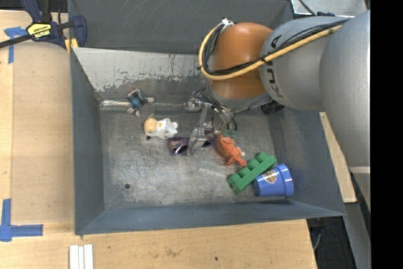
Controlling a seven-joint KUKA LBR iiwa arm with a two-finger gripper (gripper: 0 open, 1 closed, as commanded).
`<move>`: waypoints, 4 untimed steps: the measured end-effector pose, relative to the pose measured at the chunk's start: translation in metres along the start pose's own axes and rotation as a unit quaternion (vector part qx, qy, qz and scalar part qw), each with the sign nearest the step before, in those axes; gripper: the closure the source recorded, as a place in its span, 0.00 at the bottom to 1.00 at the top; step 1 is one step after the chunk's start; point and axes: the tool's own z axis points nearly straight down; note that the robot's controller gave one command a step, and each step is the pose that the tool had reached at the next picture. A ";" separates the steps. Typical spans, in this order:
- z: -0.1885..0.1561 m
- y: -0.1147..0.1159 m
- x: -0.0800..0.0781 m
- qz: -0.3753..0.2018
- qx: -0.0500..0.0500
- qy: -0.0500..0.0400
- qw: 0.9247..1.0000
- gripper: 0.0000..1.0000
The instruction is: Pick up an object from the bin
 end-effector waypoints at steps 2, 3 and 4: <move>0.006 -0.024 0.008 0.021 0.001 0.005 1.000 0.00; 0.004 0.005 -0.004 0.022 0.000 -0.006 1.000 1.00; 0.004 0.005 -0.003 0.022 -0.001 -0.006 1.000 1.00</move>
Offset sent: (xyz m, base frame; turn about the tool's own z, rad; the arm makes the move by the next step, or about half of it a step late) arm -0.0144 -0.0221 -0.0123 0.0321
